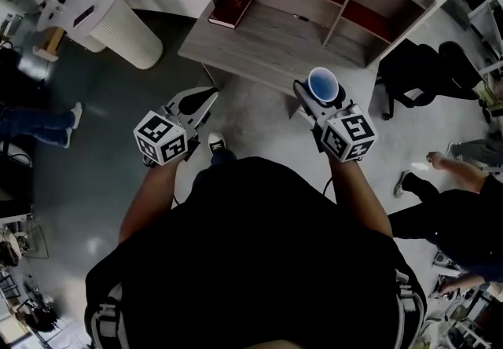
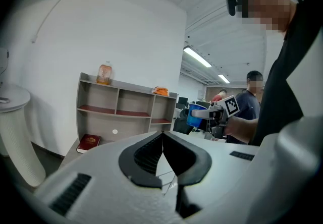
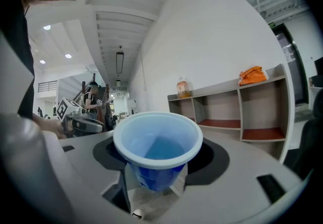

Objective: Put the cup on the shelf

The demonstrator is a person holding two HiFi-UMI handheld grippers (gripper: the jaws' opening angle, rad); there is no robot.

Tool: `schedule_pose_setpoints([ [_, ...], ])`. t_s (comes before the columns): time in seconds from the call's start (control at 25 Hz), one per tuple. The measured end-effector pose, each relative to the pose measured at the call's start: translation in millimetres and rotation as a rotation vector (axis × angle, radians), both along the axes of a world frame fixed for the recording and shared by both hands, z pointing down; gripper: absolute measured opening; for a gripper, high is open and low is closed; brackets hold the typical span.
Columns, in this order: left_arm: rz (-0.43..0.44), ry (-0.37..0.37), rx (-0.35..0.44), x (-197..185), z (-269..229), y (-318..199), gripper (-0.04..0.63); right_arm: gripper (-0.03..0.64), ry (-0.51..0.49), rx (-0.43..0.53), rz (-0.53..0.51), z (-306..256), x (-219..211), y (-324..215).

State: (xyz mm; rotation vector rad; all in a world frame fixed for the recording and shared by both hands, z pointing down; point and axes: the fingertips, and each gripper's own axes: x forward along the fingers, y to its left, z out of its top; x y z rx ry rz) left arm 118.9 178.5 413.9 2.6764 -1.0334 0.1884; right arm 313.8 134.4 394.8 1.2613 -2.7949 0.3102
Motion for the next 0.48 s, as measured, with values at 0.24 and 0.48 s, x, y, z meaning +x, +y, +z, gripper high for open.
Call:
schedule_pose_setpoints([
  [0.24,0.014,0.009,0.014,5,-2,-3,0.018,0.298,0.008,-0.004,0.003,2,2,-1],
  [0.48,0.009,0.024,0.005,-6,4,-9,0.018,0.298,0.018,-0.013,0.002,5,-8,-8],
])
